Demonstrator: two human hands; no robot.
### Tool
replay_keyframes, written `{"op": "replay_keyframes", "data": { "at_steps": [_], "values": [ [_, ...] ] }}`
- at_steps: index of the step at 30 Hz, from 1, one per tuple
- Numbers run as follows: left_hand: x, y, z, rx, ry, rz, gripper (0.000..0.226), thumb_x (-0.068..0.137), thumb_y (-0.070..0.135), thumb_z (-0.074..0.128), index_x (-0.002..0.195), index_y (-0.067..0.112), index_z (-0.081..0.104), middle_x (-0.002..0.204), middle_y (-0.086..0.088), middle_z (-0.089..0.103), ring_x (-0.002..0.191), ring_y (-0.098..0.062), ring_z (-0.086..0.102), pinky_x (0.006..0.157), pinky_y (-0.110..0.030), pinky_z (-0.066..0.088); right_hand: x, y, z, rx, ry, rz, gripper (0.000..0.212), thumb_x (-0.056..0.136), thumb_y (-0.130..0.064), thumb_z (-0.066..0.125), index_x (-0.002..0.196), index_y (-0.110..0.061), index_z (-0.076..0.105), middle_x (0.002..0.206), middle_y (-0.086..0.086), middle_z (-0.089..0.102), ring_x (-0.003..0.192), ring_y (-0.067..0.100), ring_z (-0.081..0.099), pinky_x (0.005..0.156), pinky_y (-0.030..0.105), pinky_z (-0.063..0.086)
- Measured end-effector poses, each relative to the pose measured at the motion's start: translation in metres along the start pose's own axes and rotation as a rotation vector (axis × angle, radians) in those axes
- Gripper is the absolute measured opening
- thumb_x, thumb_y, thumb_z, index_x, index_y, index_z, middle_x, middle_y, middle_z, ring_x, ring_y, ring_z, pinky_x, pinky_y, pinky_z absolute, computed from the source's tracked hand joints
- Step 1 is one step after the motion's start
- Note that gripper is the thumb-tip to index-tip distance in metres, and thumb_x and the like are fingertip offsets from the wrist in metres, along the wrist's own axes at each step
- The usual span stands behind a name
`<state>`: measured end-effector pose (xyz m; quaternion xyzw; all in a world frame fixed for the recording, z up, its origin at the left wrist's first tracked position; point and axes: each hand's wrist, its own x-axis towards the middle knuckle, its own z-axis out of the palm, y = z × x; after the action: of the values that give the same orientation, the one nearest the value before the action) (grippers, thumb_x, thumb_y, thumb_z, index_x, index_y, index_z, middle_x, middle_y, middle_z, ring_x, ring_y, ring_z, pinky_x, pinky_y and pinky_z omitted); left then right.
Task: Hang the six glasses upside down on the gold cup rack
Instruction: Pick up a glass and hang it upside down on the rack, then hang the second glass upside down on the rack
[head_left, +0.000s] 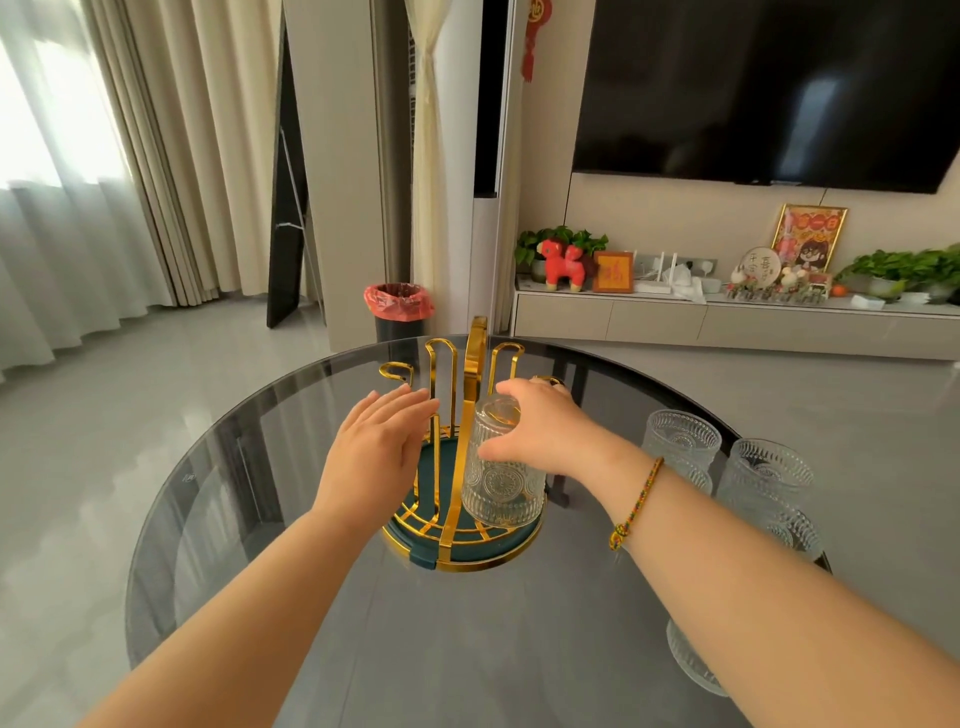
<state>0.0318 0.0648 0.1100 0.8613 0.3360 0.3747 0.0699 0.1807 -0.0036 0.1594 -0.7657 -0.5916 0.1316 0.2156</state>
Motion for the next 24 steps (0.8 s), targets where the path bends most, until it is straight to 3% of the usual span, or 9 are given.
{"op": "replay_keyframes", "data": {
  "at_steps": [8, 12, 14, 17, 21, 24],
  "values": [
    [0.005, 0.001, 0.002, 0.011, -0.004, -0.039, 0.031, 0.091, 0.009, 0.039, 0.118, 0.013, 0.052, 0.129, -0.012, 0.054, 0.127, -0.026, 0.04, 0.109, -0.037, 0.018, 0.0, 0.005, 0.007, 0.047, 0.085, -0.004, 0.076, 0.072, -0.034, 0.065, 0.135, -0.018, 0.026, 0.144, 0.008, 0.029, 0.132, 0.029, 0.02, 0.104, 0.042, 0.027],
    [-0.008, 0.003, 0.002, -0.004, -0.074, -0.084, 0.041, 0.091, 0.018, 0.04, 0.131, 0.019, 0.034, 0.145, -0.007, 0.033, 0.135, -0.025, 0.026, 0.112, -0.038, 0.014, -0.018, 0.014, 0.004, 0.093, 0.179, -0.019, 0.075, 0.071, -0.036, 0.066, 0.133, -0.021, 0.028, 0.142, 0.005, 0.032, 0.129, 0.026, 0.024, 0.103, 0.04, 0.027],
    [-0.024, 0.004, 0.003, -0.05, -0.079, -0.127, 0.049, 0.089, 0.019, 0.046, 0.134, 0.023, 0.027, 0.149, -0.006, 0.024, 0.135, -0.027, 0.025, 0.11, -0.044, 0.021, -0.035, 0.021, 0.004, 0.119, 0.238, -0.035, 0.071, 0.072, -0.034, 0.065, 0.132, -0.022, 0.03, 0.141, 0.003, 0.033, 0.129, 0.023, 0.024, 0.104, 0.038, 0.026],
    [-0.057, 0.007, 0.009, -0.082, -0.049, -0.176, 0.051, 0.084, 0.014, 0.055, 0.131, 0.019, 0.034, 0.147, -0.009, 0.027, 0.129, -0.032, 0.035, 0.102, -0.049, 0.033, -0.066, 0.036, 0.009, 0.135, 0.348, -0.068, 0.065, 0.074, -0.03, 0.064, 0.13, -0.022, 0.033, 0.138, -0.002, 0.036, 0.127, 0.016, 0.024, 0.102, 0.027, 0.022],
    [-0.092, 0.015, 0.023, -0.054, -0.11, -0.146, 0.044, 0.078, 0.009, 0.063, 0.12, 0.013, 0.05, 0.136, -0.014, 0.045, 0.116, -0.038, 0.049, 0.097, -0.052, 0.037, -0.114, 0.05, 0.023, 0.246, 0.652, -0.139, 0.043, 0.073, -0.016, 0.065, 0.114, -0.014, 0.053, 0.113, -0.006, 0.043, 0.11, 0.007, 0.033, 0.091, -0.001, 0.015],
    [-0.108, 0.024, 0.037, 0.004, -0.195, -0.001, 0.039, 0.073, 0.007, 0.068, 0.111, 0.01, 0.058, 0.121, -0.015, 0.059, 0.11, -0.035, 0.055, 0.095, -0.051, 0.04, -0.147, 0.065, 0.043, 0.266, 0.993, -0.099, 0.031, 0.069, -0.014, 0.059, 0.099, -0.004, 0.059, 0.106, 0.001, 0.046, 0.103, 0.011, 0.041, 0.094, 0.003, 0.025]
  ]
}}
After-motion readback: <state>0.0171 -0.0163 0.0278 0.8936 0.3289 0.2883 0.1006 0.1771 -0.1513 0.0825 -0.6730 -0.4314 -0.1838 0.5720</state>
